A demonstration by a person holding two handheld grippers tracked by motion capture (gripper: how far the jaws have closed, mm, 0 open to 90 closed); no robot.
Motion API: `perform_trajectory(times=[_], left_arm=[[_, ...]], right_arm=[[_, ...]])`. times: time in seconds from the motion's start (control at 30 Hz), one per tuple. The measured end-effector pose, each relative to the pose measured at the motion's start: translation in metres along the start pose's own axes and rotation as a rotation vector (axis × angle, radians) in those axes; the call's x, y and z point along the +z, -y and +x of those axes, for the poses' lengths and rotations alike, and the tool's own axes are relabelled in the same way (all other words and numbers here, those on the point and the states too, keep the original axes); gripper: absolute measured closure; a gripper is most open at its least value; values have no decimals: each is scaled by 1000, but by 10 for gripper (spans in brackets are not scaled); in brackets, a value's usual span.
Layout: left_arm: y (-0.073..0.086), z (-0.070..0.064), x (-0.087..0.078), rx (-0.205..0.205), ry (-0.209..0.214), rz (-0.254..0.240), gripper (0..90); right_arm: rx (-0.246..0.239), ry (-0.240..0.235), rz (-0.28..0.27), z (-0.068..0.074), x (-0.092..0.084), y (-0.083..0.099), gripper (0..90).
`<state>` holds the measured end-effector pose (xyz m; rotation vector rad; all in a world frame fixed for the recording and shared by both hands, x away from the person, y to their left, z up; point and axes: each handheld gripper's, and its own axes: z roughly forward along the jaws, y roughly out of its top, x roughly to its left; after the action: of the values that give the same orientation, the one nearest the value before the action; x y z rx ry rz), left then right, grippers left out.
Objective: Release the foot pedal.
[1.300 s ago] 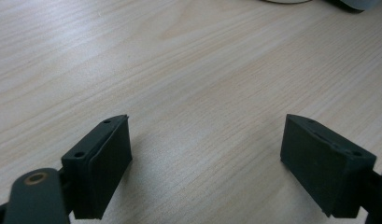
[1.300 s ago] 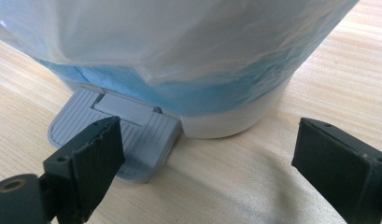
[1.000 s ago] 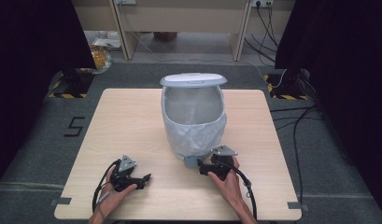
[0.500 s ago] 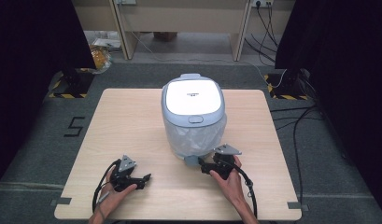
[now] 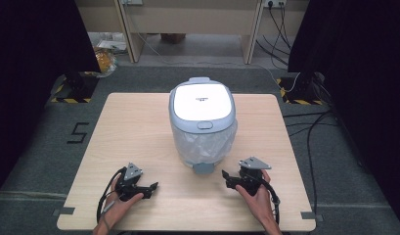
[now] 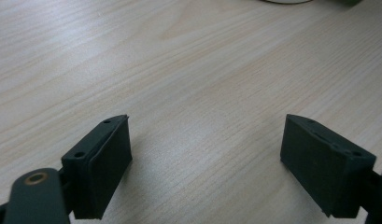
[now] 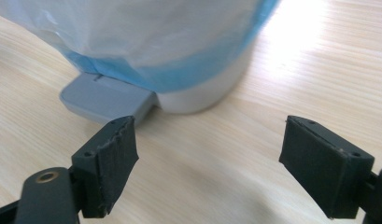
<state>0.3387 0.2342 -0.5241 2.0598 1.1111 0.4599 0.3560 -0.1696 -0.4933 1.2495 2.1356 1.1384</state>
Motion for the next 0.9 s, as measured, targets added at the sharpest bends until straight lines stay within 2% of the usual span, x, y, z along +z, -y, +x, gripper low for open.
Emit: perform_trajectory(times=[0.4,0.9], left_arm=[[0,0,0,0,0,-2,154],[0,0,0,0,0,0,153]], right_arm=[[-15,22,29,-14,-19,24,206],[-16,26,48,-19,-35,43,209]])
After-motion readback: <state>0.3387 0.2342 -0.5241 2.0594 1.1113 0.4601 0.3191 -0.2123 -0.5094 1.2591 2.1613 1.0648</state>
